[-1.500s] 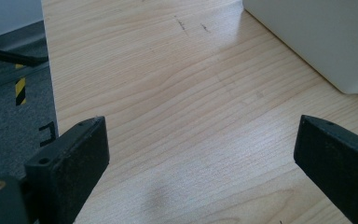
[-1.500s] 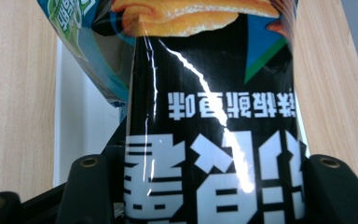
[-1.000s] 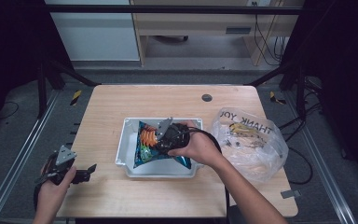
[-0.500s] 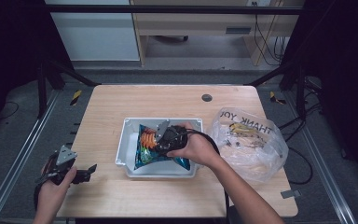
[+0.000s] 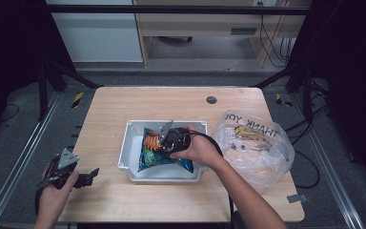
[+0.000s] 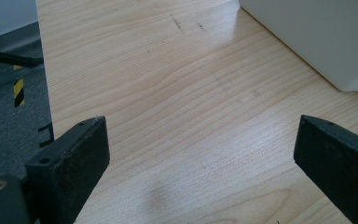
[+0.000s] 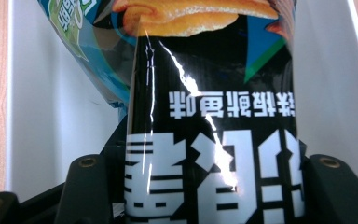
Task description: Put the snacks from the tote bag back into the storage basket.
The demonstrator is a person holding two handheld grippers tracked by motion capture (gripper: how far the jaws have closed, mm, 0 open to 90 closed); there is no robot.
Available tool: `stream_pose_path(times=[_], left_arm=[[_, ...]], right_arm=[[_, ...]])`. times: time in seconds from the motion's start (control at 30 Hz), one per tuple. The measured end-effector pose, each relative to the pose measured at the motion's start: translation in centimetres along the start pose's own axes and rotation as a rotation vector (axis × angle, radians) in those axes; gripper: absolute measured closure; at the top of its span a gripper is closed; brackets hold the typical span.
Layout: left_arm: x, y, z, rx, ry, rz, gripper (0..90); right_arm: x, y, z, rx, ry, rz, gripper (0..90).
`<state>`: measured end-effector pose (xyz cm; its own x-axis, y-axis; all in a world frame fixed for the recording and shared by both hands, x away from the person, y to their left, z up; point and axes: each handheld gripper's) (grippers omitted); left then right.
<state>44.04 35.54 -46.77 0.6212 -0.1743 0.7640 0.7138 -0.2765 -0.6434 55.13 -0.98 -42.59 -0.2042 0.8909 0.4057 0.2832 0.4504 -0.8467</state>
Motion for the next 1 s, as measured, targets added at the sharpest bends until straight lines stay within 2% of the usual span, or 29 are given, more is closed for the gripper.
stream_pose_path(times=[0.43, 0.57, 0.7, 0.8, 1.0], left_arm=[[-0.06, 0.09, -0.06, -0.003, 0.0, 0.008, 3.0], [-0.06, 0.07, -0.04, -0.003, 0.003, 0.01, 3.0], [-0.06, 0.11, -0.09, -0.004, 0.002, 0.01, 3.0], [-0.06, 0.15, -0.1, -0.003, 0.002, 0.011, 2.9], [-0.06, 0.16, -0.12, -0.004, 0.003, 0.012, 2.9]], right_arm=[[0.05, 0.16, -0.05, 0.007, -0.001, 0.006, 38.9], [0.09, 0.12, -0.19, -0.005, 0.029, 0.004, 30.9], [0.16, 0.08, -0.11, -0.02, 0.052, -0.023, 19.1], [0.21, -0.05, -0.01, -0.033, 0.057, -0.04, 14.7], [0.16, -0.78, -0.03, -0.055, 0.073, -0.053, 11.3]])
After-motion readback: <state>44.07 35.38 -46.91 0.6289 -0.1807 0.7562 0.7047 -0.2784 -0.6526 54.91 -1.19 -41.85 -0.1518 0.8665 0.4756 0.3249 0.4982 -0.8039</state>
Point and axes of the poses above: each handheld gripper's, and its own axes: y roughly forward along the jaws, x roughly out of its top, z roughly to its left, and after that the axes turned 13 degrees about -y, right-handed
